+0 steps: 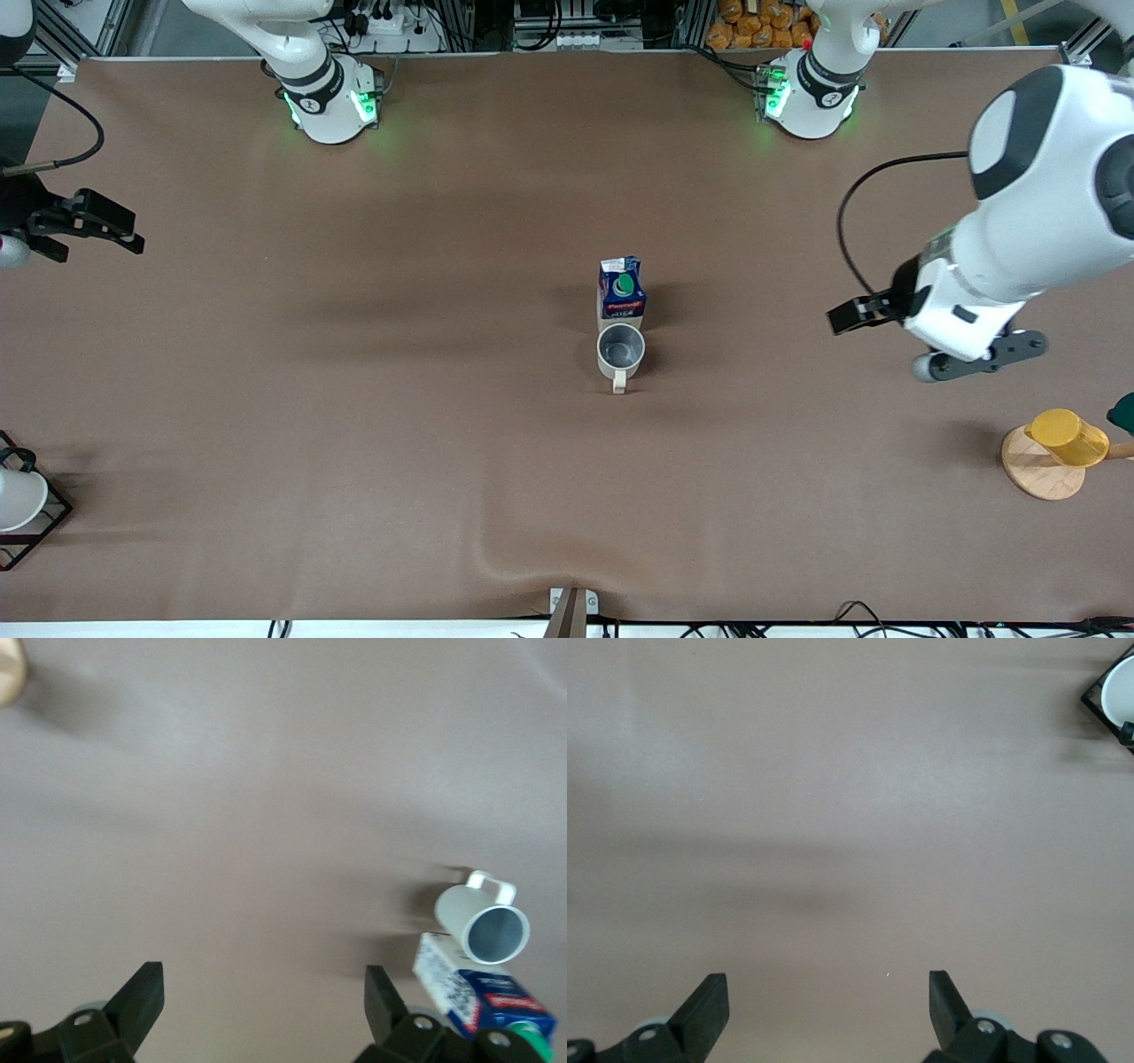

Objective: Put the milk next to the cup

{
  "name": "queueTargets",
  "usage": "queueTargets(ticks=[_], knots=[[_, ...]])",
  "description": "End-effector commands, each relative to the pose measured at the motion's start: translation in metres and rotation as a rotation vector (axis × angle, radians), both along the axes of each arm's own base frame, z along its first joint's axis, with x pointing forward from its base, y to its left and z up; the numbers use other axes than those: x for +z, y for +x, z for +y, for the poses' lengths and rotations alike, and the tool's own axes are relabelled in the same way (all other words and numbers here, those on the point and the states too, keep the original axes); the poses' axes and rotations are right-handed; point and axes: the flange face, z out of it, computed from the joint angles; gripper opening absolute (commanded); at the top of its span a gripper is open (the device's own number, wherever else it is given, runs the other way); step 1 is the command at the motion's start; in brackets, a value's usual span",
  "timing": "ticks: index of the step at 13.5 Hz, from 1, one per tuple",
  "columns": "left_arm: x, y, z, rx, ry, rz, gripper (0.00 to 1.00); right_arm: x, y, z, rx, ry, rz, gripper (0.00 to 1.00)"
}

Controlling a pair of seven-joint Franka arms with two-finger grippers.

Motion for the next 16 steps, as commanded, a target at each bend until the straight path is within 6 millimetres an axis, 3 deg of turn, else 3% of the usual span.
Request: queueTargets(ticks=[1, 4, 16], knots=[[0.019, -0.011, 0.027, -0.051, 0.034, -0.01, 1.0, 0.005, -0.002, 0.004, 0.006, -0.008, 0.002, 1.0], [0.024, -0.014, 0.044, -0.035, 0.041, 0.005, 1.0, 0.005, -0.002, 0.004, 0.004, -0.008, 0.008, 1.0], [0.056, -0.028, 0.046, -0.031, 0.049, -0.041, 1.0, 0.004, -0.003, 0.003, 0.003, -0.006, 0.019, 1.0]])
